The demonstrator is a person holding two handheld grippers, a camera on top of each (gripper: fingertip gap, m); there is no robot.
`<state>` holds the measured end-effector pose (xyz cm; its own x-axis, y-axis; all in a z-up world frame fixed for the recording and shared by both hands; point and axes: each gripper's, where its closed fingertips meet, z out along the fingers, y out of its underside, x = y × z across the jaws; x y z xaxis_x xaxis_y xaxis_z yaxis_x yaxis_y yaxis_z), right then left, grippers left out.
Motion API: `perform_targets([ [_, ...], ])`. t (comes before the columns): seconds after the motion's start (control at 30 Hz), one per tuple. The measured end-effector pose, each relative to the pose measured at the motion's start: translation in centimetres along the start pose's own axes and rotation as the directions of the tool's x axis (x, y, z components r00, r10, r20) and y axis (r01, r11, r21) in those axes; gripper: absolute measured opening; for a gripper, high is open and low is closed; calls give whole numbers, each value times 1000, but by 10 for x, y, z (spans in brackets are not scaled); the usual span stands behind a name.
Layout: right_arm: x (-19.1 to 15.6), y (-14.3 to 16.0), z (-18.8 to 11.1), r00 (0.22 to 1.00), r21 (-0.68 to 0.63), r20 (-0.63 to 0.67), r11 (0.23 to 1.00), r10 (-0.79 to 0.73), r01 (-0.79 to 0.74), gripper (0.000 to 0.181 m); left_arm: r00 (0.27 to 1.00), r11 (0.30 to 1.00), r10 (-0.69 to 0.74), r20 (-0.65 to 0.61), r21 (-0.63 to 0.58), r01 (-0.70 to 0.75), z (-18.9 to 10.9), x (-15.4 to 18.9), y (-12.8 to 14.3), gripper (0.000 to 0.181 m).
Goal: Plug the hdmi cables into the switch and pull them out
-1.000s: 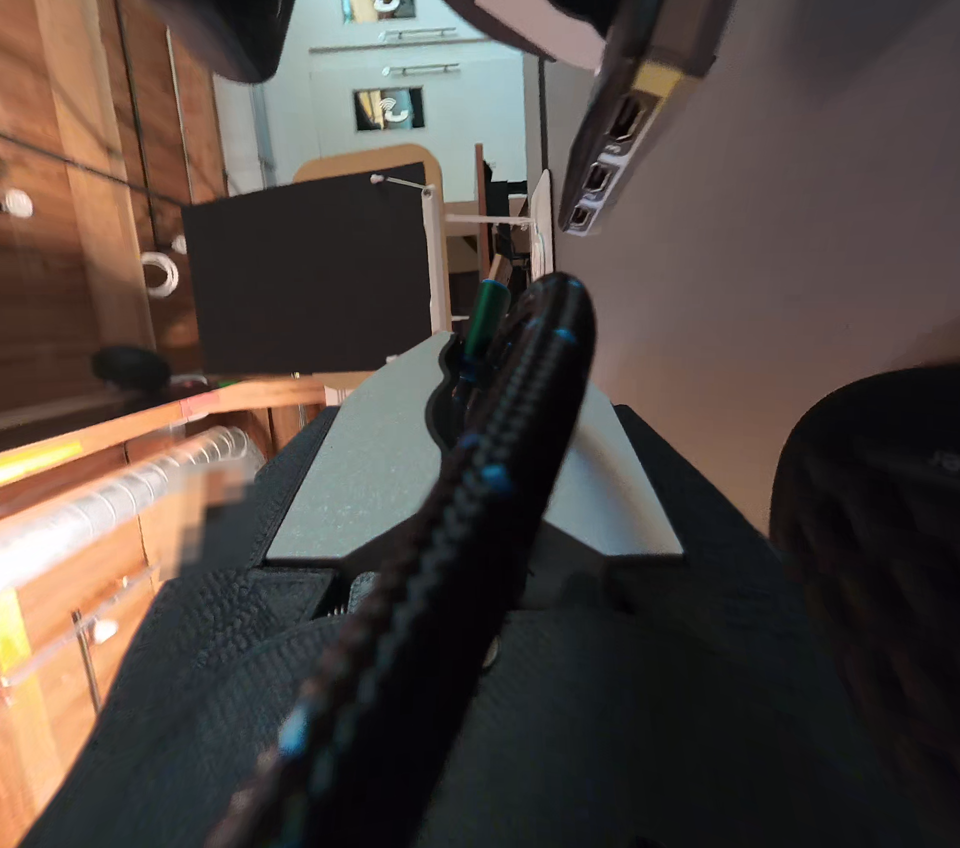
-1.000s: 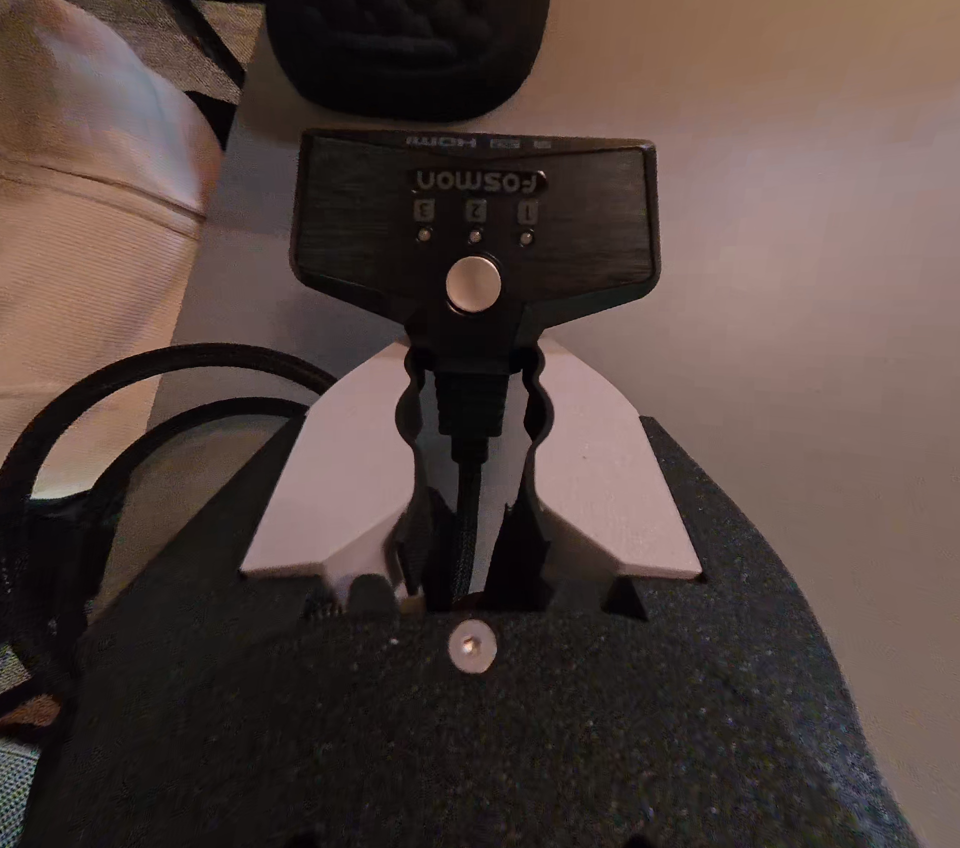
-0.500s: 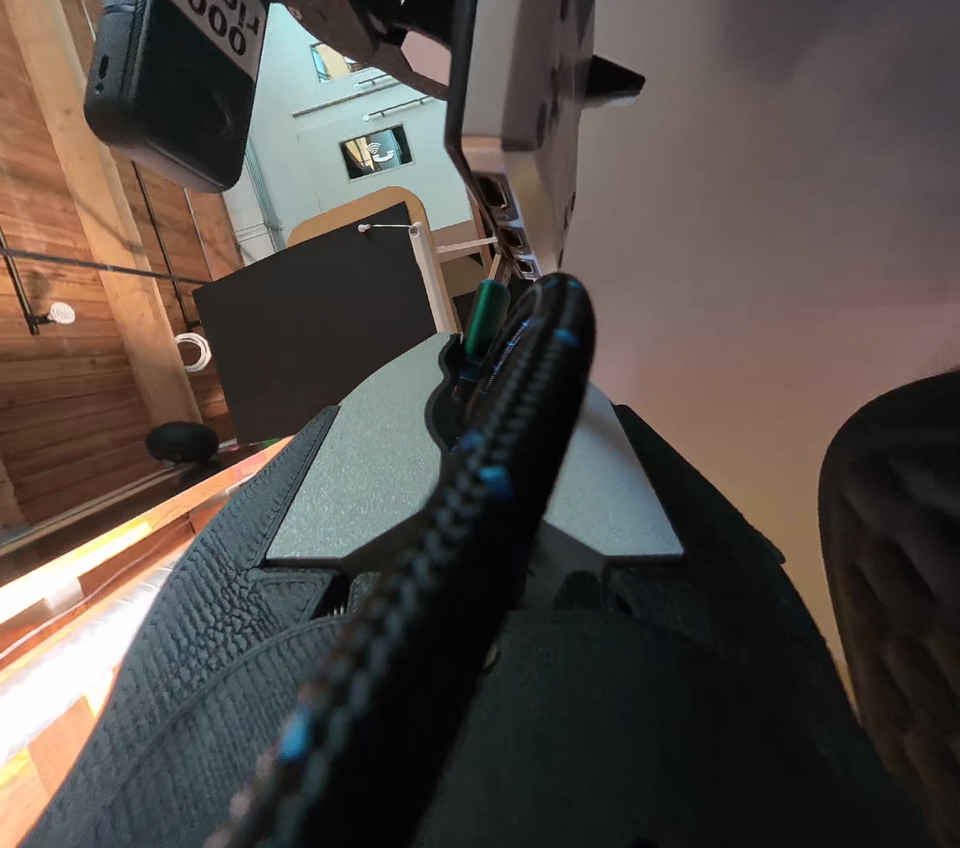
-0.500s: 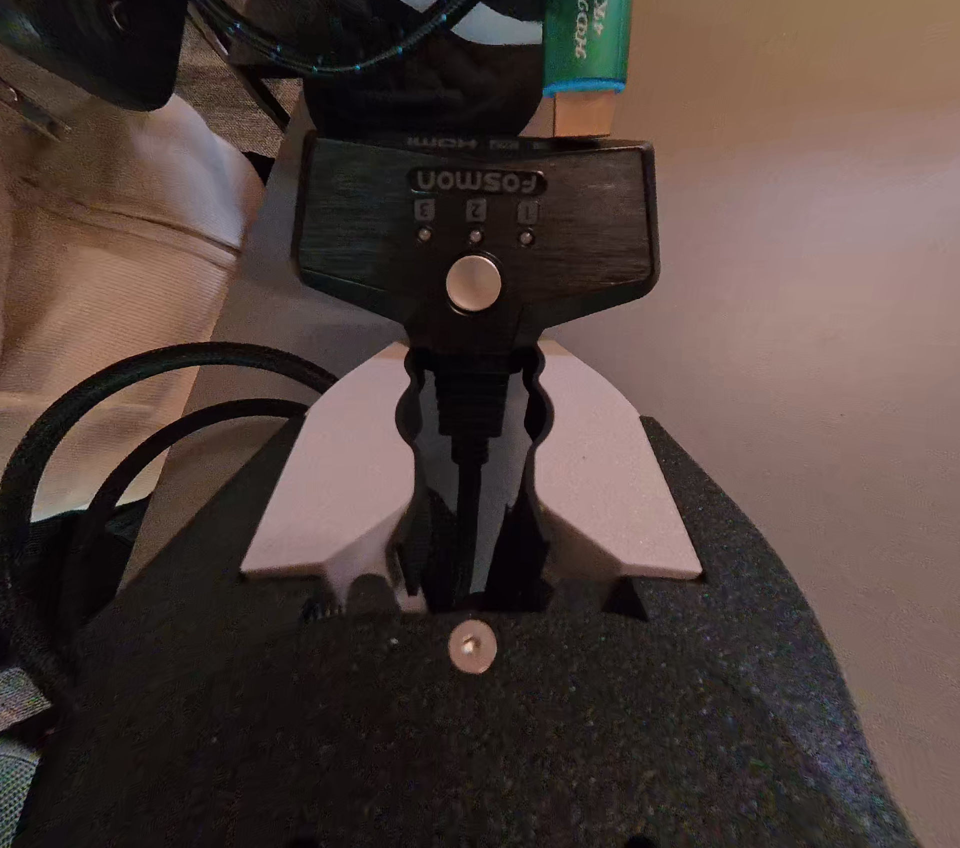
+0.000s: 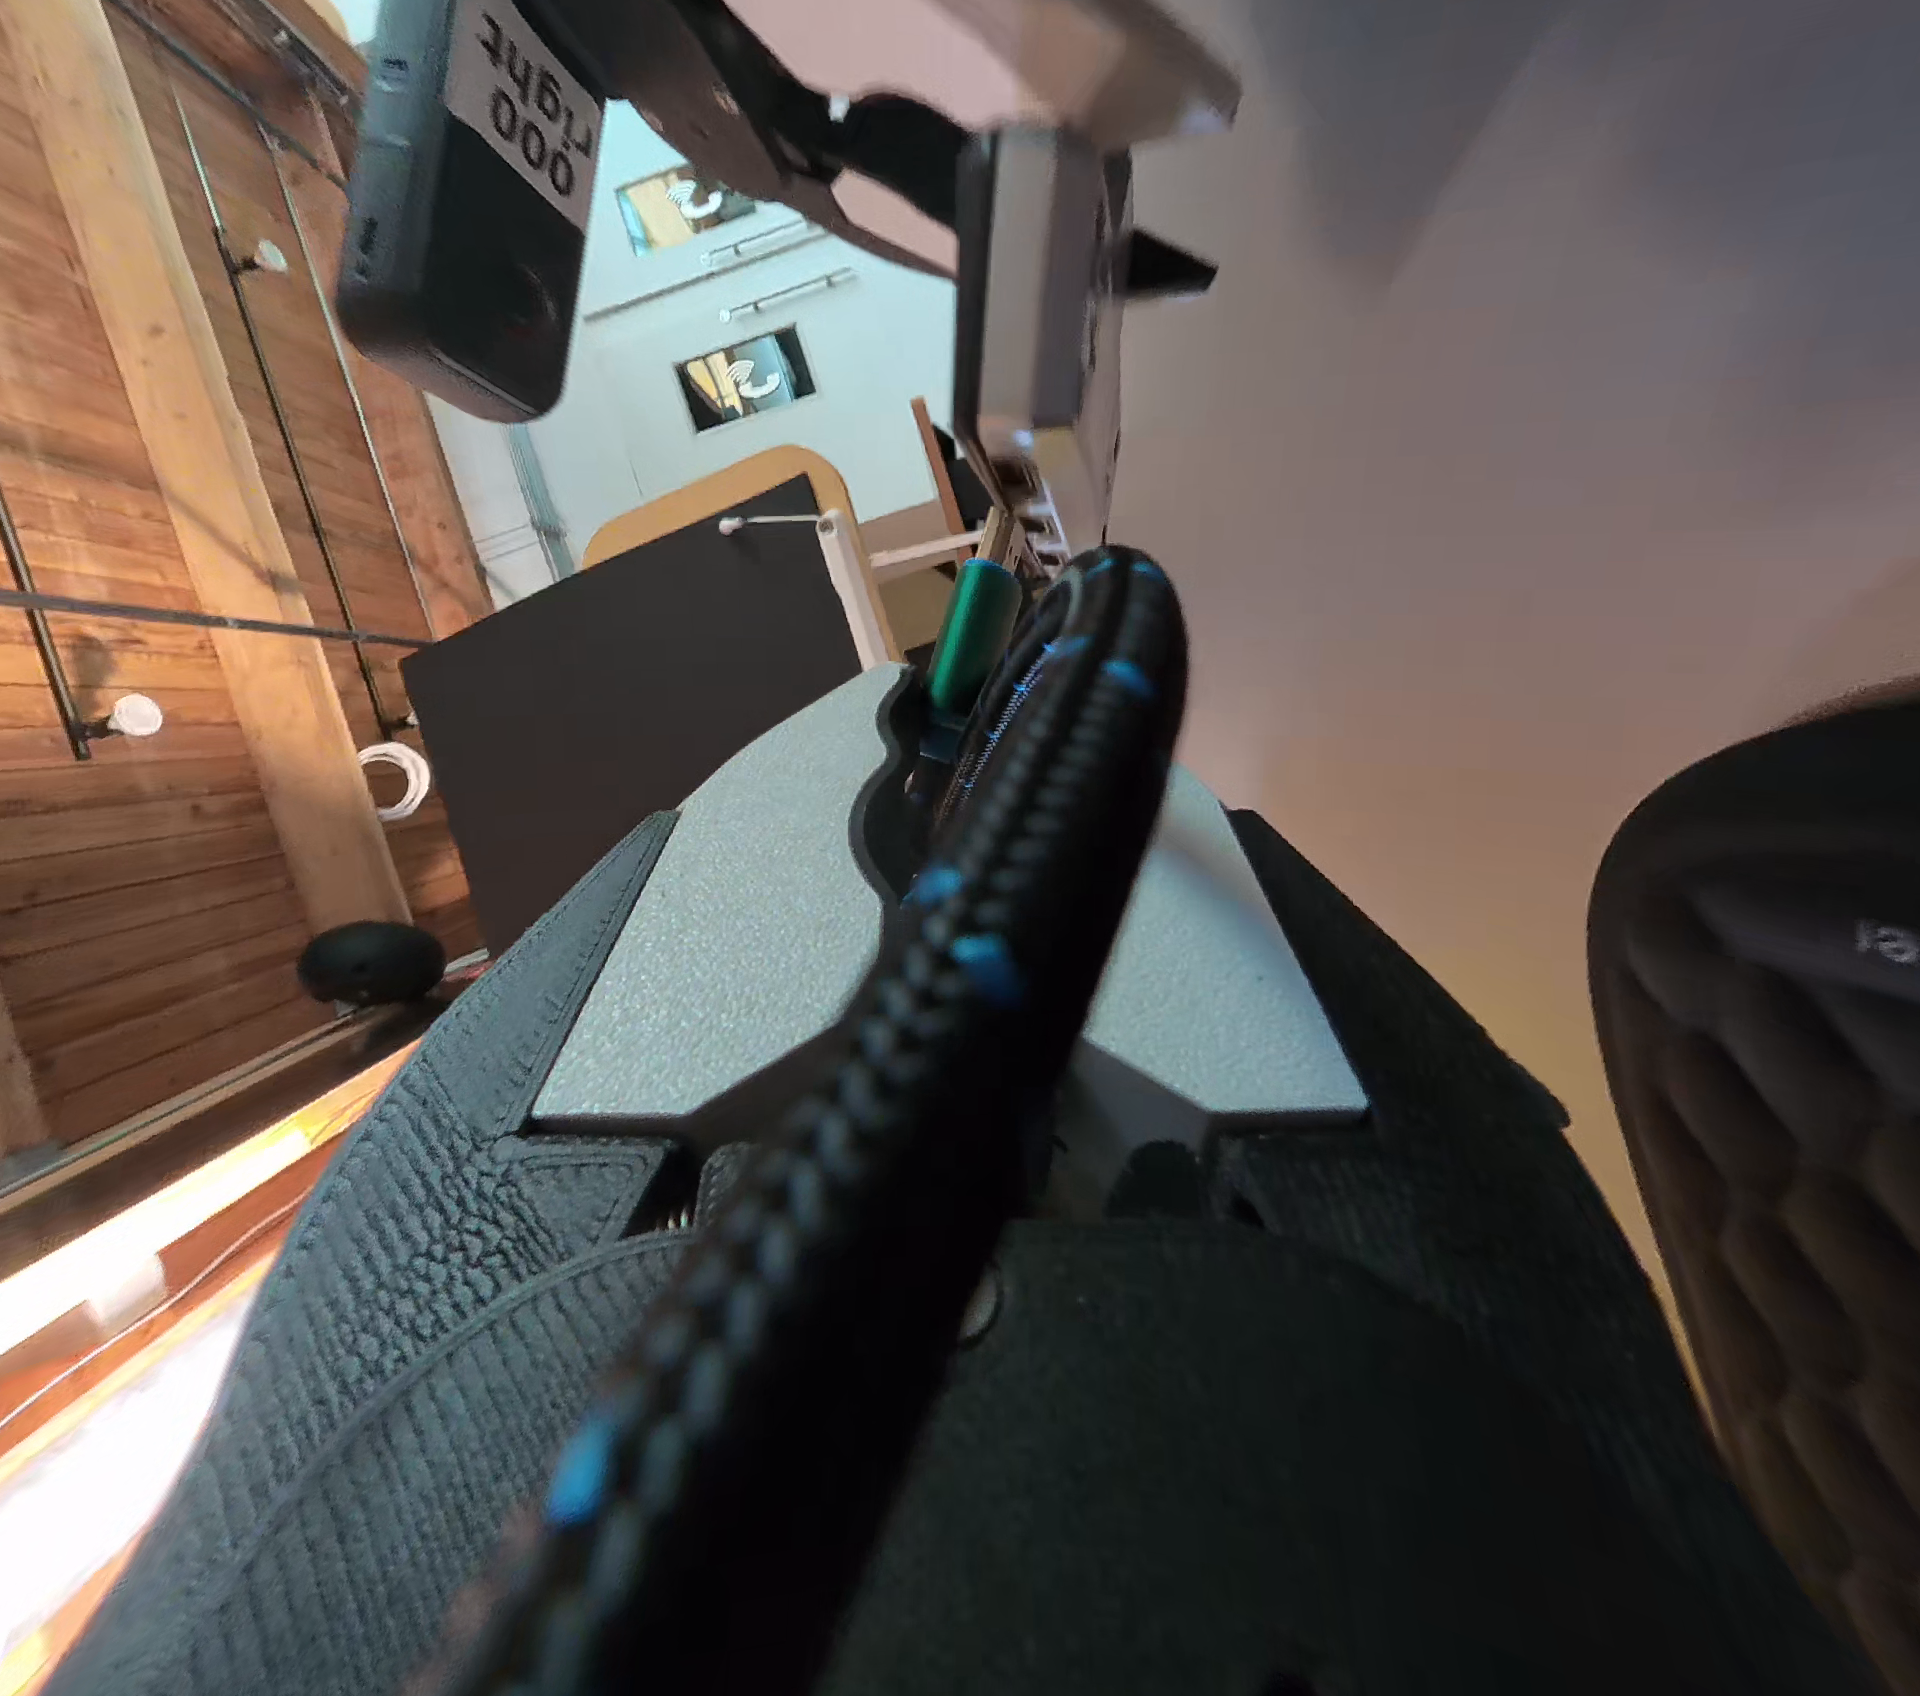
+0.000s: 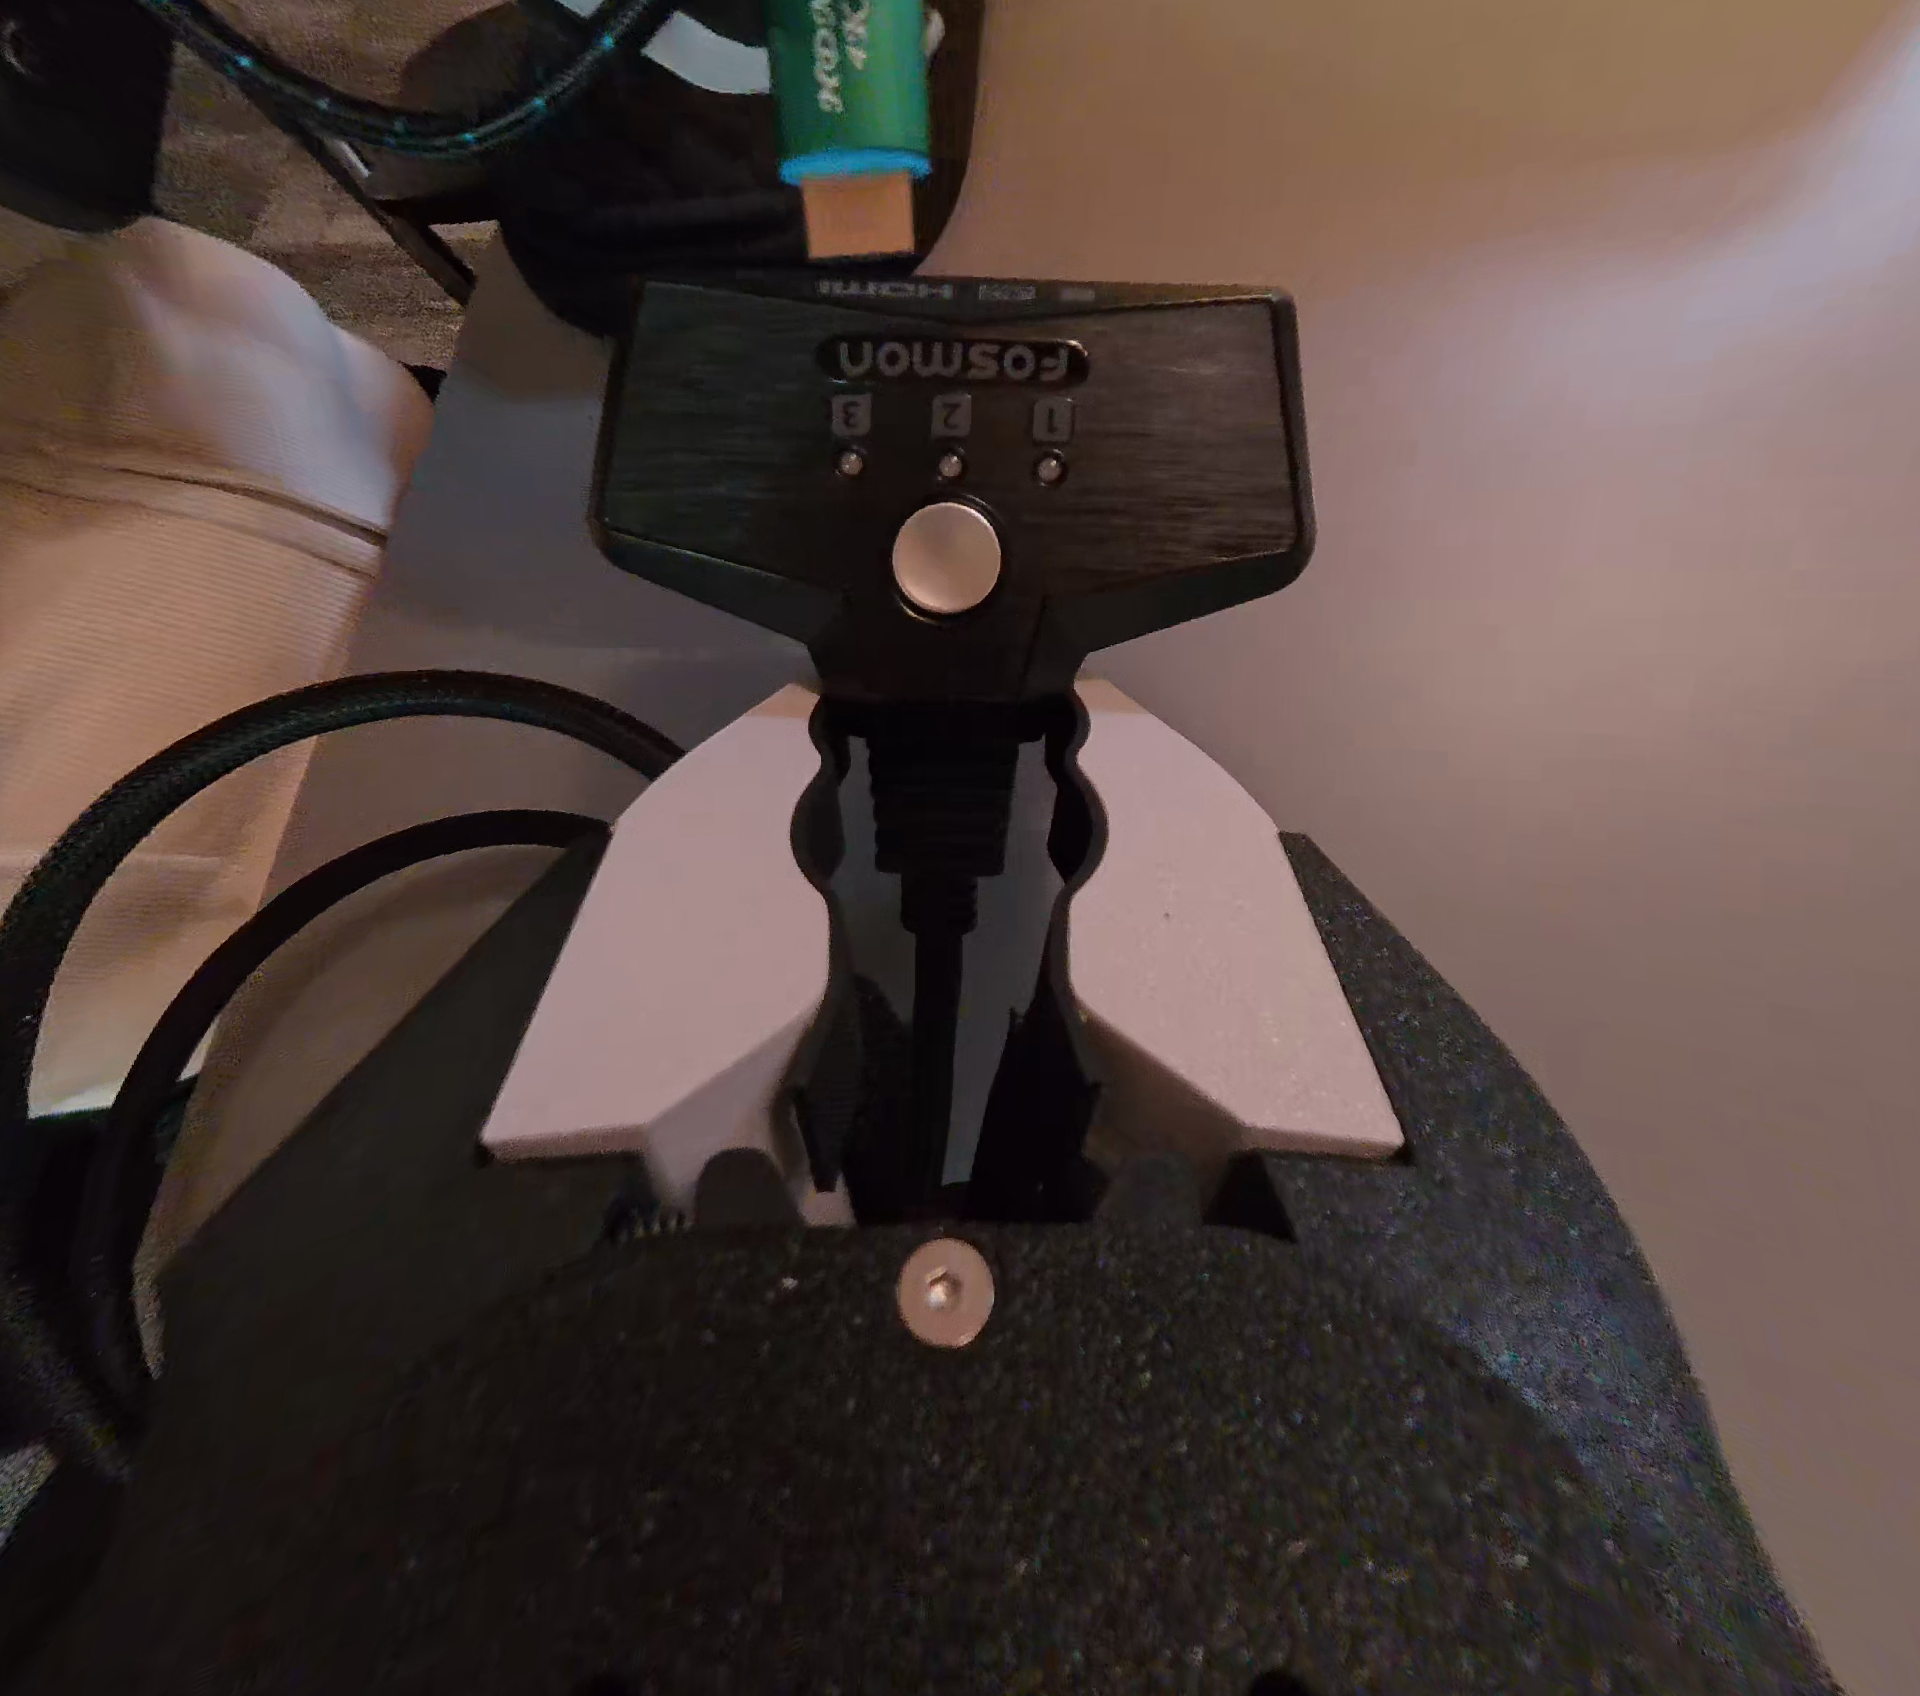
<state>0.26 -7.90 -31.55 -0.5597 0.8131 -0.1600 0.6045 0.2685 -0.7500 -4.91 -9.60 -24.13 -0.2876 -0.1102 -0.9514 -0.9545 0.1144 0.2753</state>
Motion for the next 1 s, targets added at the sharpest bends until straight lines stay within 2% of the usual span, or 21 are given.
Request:
perform_targets([
  [0.2, 20, 1, -2, 996, 17, -73, 999, 42, -41, 38, 1000, 1000, 22, 3, 4, -22, 9, 6, 5, 15],
  [0.37, 23, 2, -3, 995, 5, -103, 1000, 12, -12, 38, 999, 999, 18, 37, 29, -19, 12, 4, 3, 14],
  [0.47, 21, -3, -6, 996, 58, -94, 998, -1, 7, 38, 996, 997, -41, 79, 73, 35, 11, 1, 2, 14],
  [1.0, 33, 0, -6, 987, 55, -161, 998, -7, 16, 38, 988, 984, -12, 151, 177, -15, 20, 1, -10, 13],
])
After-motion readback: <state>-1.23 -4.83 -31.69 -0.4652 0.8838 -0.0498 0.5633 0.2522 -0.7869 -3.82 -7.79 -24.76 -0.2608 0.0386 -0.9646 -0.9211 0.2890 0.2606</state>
